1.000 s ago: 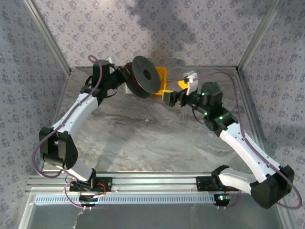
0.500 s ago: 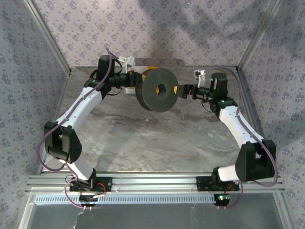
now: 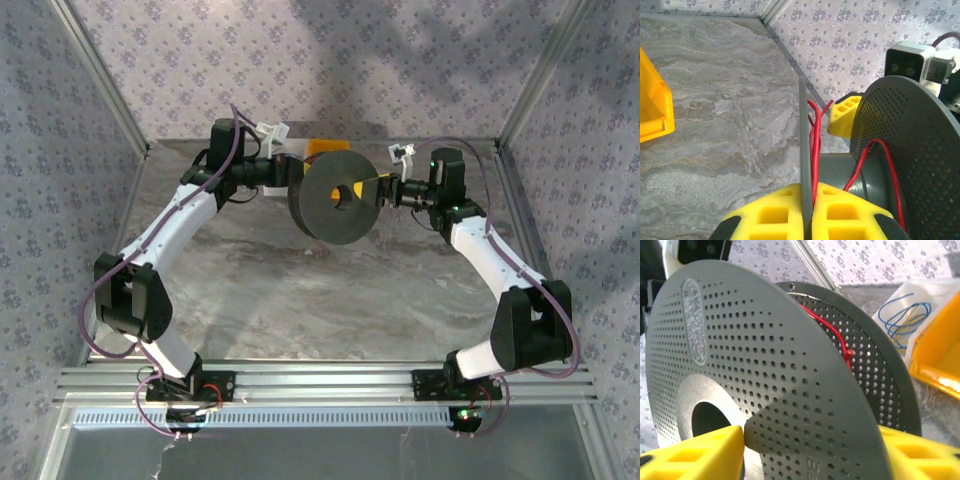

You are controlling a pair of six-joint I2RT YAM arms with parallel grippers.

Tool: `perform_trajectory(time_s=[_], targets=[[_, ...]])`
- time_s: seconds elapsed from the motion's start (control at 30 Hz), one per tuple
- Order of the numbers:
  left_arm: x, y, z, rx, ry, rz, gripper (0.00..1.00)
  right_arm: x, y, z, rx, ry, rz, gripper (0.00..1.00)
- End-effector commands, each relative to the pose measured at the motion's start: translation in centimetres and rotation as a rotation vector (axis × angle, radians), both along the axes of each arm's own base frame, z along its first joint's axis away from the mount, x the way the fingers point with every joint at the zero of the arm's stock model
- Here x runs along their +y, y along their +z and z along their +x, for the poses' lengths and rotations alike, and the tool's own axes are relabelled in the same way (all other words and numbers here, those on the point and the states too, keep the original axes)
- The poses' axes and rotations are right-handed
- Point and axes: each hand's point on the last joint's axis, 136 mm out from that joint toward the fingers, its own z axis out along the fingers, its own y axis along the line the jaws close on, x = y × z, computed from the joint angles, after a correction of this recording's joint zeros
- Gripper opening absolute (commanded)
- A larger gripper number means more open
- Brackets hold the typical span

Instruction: Wrap the cables

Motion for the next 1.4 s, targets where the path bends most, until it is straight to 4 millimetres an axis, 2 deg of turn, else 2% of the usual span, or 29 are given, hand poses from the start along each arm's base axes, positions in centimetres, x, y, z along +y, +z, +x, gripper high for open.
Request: perform_trajectory(time_s=[0.0,0.07,0.1,0.2,0.27,0.33,0.43,0.57,0.67,0.77,1.0,1.23,1.37], targets=[[-0.8,2.2,-0.3,-0.073,-0.056,-0.054,0.0,0.6,1.2,-0.4,-0.033,0.051,0.024,0.44],[-0.5,1.8,0.0,-0.072,-0.033,-0.026,0.0,0.6,1.2,-0.6,-0.034,0.056,0.024,0.32],[-0.3,1.5,0.2,-0.072,-0.012,-0.004,0.05,0.5,1.4,-0.7,-0.036,0.057,0.025,0.27],[1.2,0.4,1.0,-0.073,0.079,0.102,0.3,0.4,1.6,-1.1,-0.039,0.063,0.024,0.1],[2.6,0.0,1.6,-0.078,0.153,0.167,0.5,0.3,1.7,-1.5,-0.039,0.063,0.024,0.0],[3.9,-0.1,2.1,-0.08,0.219,0.206,0.67,0.2,1.6,-1.9,-0.035,0.063,0.027,0.0],[6.4,-0.2,2.9,-0.075,0.329,0.258,0.76,0.2,1.6,-2.6,-0.022,0.072,0.038,0.0],[10.4,-0.2,3.6,-0.076,0.486,0.343,0.82,0.1,0.9,-3.7,0.009,0.077,0.04,0.0],[13.0,0.1,3.3,-0.092,0.568,0.394,0.86,0.0,-0.2,-4.5,0.04,0.072,0.032,0.0],[14.8,0.3,2.6,-0.098,0.607,0.4,0.88,0.0,-1.3,-4.9,0.072,0.07,0.036,0.0],[17.2,-0.7,0.7,-0.07,0.652,0.412,0.89,0.8,-4.7,-5.1,0.17,0.079,0.034,0.0],[19.4,-3.7,-1.1,-0.028,0.722,0.502,0.9,2.9,-10.1,-3.3,0.36,0.066,0.033,0.0],[20.1,-4.4,-1.9,-0.027,0.745,0.526,0.96,3.7,-13.0,-2.1,0.429,0.029,0.028,0.0]])
